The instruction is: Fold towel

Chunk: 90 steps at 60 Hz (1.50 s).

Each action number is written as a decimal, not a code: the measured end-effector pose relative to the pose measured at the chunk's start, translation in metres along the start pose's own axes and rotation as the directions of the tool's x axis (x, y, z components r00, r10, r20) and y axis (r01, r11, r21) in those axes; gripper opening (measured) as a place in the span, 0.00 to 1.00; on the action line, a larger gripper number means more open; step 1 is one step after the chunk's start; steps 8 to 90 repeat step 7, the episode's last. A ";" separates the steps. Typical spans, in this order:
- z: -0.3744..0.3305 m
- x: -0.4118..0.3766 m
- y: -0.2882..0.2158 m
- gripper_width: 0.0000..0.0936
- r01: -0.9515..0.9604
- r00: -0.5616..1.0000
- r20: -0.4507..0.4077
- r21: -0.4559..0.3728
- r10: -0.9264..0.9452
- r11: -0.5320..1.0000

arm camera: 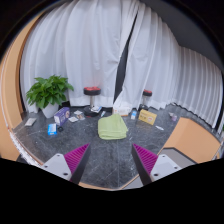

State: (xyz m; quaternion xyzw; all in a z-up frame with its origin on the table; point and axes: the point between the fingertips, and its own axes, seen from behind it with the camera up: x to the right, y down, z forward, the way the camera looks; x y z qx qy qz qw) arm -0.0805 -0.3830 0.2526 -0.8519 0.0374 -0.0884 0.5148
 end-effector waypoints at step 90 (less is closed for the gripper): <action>-0.023 -0.004 0.007 0.91 -0.017 1.000 -0.011 0.005 0.017 1.000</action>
